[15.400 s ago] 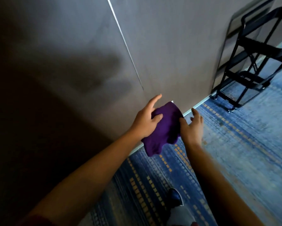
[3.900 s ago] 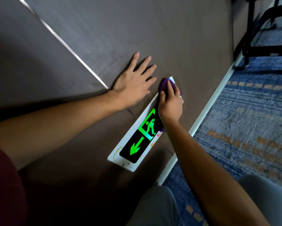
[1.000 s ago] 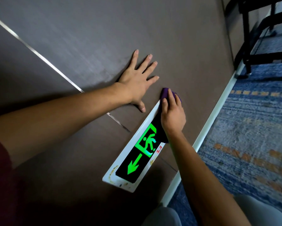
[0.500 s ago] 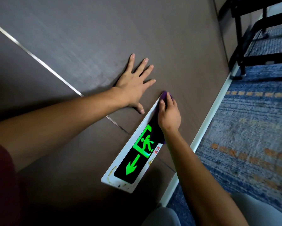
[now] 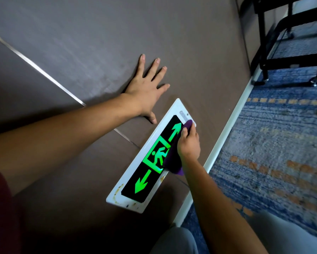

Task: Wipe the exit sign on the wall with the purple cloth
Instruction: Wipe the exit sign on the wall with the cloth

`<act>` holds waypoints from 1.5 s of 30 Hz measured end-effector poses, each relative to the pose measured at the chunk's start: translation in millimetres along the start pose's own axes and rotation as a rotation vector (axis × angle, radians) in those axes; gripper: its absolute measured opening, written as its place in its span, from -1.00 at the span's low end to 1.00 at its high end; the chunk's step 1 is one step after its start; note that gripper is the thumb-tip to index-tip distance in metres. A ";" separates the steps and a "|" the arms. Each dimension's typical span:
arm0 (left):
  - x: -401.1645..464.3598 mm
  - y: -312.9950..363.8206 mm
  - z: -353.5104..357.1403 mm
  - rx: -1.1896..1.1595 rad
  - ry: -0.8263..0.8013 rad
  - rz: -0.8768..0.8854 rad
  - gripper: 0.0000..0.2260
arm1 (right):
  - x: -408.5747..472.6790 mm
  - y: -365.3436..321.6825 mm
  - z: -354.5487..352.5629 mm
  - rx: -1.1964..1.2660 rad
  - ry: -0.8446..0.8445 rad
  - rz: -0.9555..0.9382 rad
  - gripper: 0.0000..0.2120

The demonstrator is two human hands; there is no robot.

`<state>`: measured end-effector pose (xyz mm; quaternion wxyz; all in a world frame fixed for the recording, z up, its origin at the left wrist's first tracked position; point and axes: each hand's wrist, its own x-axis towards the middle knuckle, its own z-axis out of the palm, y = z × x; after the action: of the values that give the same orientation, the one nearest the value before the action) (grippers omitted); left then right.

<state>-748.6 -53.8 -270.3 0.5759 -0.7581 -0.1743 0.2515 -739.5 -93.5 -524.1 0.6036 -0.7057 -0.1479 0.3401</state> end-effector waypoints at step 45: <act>-18.5 2.0 7.3 -0.053 0.001 0.097 -0.07 | -86.3 32.5 19.0 -0.154 -0.053 -0.076 -0.48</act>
<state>-768.0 -58.9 -270.5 0.5429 -0.7808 -0.1438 0.2740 -821.1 -140.0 -529.8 0.5560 -0.7346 -0.2160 0.3232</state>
